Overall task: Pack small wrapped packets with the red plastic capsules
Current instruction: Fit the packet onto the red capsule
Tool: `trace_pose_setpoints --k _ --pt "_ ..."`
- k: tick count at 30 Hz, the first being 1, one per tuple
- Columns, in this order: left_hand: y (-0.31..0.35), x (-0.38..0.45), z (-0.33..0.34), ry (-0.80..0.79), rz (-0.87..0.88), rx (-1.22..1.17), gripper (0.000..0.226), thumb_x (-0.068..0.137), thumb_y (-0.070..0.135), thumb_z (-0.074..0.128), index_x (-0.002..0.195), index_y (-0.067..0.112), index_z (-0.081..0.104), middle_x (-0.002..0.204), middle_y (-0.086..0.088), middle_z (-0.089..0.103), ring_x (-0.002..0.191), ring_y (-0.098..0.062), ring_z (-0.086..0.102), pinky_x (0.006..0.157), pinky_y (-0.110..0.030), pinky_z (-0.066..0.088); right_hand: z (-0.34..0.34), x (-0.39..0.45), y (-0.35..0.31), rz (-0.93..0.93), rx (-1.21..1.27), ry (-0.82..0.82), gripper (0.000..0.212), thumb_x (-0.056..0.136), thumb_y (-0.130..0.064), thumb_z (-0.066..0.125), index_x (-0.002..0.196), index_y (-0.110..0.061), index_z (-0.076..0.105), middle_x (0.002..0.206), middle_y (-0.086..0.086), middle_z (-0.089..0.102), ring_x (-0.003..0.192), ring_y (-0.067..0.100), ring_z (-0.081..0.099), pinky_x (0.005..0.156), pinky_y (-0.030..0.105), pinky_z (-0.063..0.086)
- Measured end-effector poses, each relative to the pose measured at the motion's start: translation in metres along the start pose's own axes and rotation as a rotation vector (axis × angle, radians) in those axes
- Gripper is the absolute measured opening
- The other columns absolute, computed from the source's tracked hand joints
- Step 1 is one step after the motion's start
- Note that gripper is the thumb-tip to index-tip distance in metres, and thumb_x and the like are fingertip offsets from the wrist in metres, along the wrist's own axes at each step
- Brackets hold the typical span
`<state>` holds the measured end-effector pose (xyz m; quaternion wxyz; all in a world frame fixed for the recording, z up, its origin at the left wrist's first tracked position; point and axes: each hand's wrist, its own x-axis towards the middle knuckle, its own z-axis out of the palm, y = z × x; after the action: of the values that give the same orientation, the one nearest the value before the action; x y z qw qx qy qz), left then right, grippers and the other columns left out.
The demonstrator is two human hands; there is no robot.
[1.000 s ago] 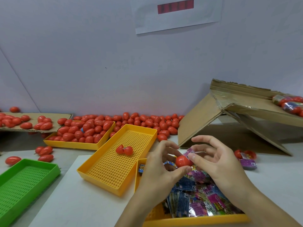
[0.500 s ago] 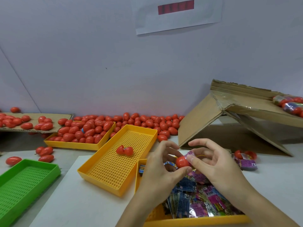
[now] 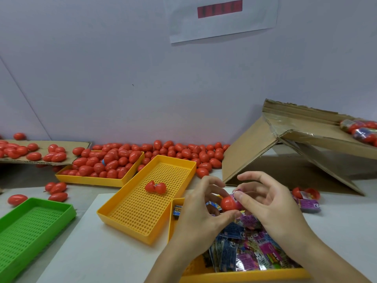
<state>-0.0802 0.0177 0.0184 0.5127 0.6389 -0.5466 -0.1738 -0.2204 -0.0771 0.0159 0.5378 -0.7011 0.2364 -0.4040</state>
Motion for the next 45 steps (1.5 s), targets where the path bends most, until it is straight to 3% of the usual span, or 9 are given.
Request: trace_pose_setpoints --k 12,21,24,28,31,35,39,42,45 --pt "0.0 -0.001 0.001 0.002 0.026 0.034 0.05 0.076 0.025 0.085 0.106 0.041 0.05 0.106 0.03 0.058 0.098 0.004 0.062 0.074 -0.014 0.055 0.001 -0.002 0.002 0.026 -0.061 -0.023 0.034 0.073 -0.038 0.074 0.106 -0.035 0.066 0.093 -0.007 0.074 0.09 0.009 0.071 0.079 0.032 0.06" --pt "0.001 -0.001 0.002 -0.02 0.042 -0.031 0.028 0.083 0.026 0.08 0.108 0.026 0.067 0.098 0.013 0.068 0.097 -0.009 0.066 0.082 -0.033 0.059 0.002 -0.002 0.001 0.007 -0.008 -0.036 0.038 0.072 -0.041 0.073 0.108 -0.034 0.065 0.1 -0.009 0.073 0.092 0.011 0.072 0.074 0.025 0.06" --pt "0.001 0.0 0.0 0.044 0.002 -0.149 0.022 0.083 0.024 0.079 0.102 0.024 0.067 0.094 0.01 0.069 0.093 -0.011 0.066 0.081 -0.031 0.059 0.003 -0.003 0.001 -0.062 -0.009 0.031 0.039 0.073 -0.042 0.072 0.11 -0.032 0.064 0.102 -0.01 0.072 0.097 0.007 0.069 0.076 0.018 0.057" --pt "-0.001 0.002 -0.004 0.08 -0.077 -0.312 0.019 0.085 0.026 0.078 0.102 0.023 0.069 0.101 0.004 0.074 0.096 -0.015 0.071 0.08 -0.027 0.058 0.006 -0.008 0.001 -0.218 -0.329 0.053 0.033 0.084 -0.029 0.074 0.112 -0.04 0.062 0.107 -0.019 0.065 0.106 0.006 0.061 0.073 0.028 0.057" --pt "-0.002 0.001 -0.002 0.067 -0.153 -0.519 0.02 0.084 0.023 0.079 0.101 0.017 0.07 0.103 -0.005 0.074 0.096 -0.024 0.073 0.082 -0.035 0.06 0.009 -0.01 0.002 -0.329 -0.494 0.012 0.046 0.082 -0.03 0.078 0.12 -0.043 0.056 0.113 -0.027 0.056 0.111 0.003 0.055 0.078 0.016 0.049" --pt "-0.002 0.001 0.004 0.046 -0.207 -0.637 0.02 0.082 0.02 0.08 0.1 0.014 0.072 0.1 -0.007 0.074 0.096 -0.03 0.073 0.086 -0.041 0.059 0.008 -0.01 0.0 -0.36 -0.533 0.03 0.048 0.078 -0.036 0.08 0.12 -0.037 0.058 0.114 -0.026 0.054 0.108 -0.004 0.053 0.079 0.001 0.039" --pt "0.003 0.001 0.007 0.023 -0.263 -0.725 0.016 0.077 0.018 0.08 0.091 0.019 0.075 0.098 -0.01 0.072 0.091 -0.025 0.073 0.082 -0.032 0.058 0.008 -0.01 0.0 -0.374 -0.566 0.068 0.042 0.077 -0.033 0.082 0.115 -0.031 0.064 0.11 -0.022 0.056 0.098 -0.007 0.053 0.073 0.001 0.038" --pt "0.007 0.001 0.006 -0.028 -0.307 -0.861 0.022 0.087 0.021 0.075 0.105 0.007 0.074 0.106 -0.018 0.071 0.097 -0.029 0.071 0.08 -0.03 0.058 0.009 -0.01 -0.001 -0.384 -0.554 0.035 0.044 0.077 -0.033 0.081 0.117 -0.029 0.066 0.111 -0.022 0.056 0.101 -0.007 0.053 0.075 0.004 0.041" --pt "0.009 0.0 0.006 -0.101 -0.319 -0.853 0.033 0.095 0.029 0.064 0.111 0.0 0.07 0.096 -0.018 0.07 0.088 -0.027 0.068 0.074 -0.028 0.056 0.009 -0.01 -0.001 -0.389 -0.523 -0.011 0.044 0.077 -0.033 0.082 0.118 -0.03 0.068 0.11 -0.021 0.054 0.103 -0.004 0.054 0.076 0.007 0.042"
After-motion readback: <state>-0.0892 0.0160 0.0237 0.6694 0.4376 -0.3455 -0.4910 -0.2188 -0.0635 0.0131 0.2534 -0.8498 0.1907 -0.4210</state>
